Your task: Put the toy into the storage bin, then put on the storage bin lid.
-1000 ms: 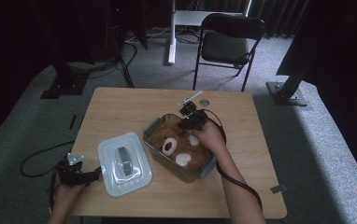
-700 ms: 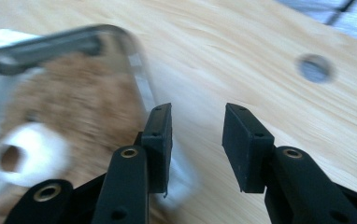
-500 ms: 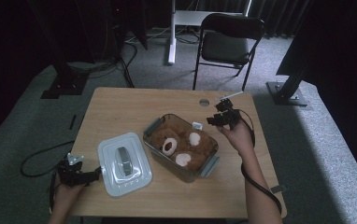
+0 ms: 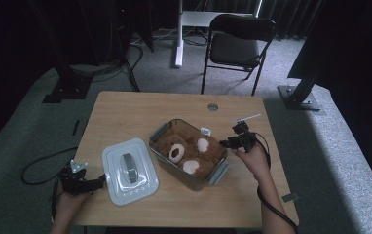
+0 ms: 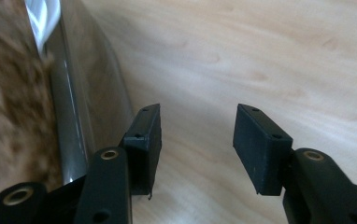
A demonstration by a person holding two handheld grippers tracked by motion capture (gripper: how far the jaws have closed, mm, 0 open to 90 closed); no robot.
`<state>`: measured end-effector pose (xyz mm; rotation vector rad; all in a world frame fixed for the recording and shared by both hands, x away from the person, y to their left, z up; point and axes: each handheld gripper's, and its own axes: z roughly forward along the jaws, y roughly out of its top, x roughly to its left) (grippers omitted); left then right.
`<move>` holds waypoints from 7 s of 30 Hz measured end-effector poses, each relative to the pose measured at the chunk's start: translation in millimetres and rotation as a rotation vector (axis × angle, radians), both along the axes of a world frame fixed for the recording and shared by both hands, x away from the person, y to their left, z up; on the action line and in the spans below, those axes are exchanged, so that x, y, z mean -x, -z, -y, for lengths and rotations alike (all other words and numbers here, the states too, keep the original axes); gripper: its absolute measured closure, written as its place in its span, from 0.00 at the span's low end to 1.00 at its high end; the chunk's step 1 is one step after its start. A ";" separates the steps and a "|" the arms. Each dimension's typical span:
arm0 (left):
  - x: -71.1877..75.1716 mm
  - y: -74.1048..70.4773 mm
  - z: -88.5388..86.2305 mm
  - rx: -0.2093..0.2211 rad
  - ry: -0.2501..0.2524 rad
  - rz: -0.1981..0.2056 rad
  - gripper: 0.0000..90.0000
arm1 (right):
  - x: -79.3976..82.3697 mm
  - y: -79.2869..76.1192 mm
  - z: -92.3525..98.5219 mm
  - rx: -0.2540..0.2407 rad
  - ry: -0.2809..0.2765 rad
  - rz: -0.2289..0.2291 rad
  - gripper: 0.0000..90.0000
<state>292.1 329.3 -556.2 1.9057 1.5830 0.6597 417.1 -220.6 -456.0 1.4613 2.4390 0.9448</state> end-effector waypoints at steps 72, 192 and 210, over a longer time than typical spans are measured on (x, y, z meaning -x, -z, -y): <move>0.0 0.2 1.9 0.000 0.018 0.002 0.01 | 77.4 -10.3 -120.1 0.391 -0.423 0.109 1.00; 15.4 -148.5 83.6 0.592 0.296 0.234 0.81 | 88.1 69.9 -46.9 -0.252 -0.164 0.120 0.14; 20.5 -161.6 138.2 0.656 0.499 0.156 0.81 | 97.9 70.2 -109.0 -0.250 -0.294 0.132 0.14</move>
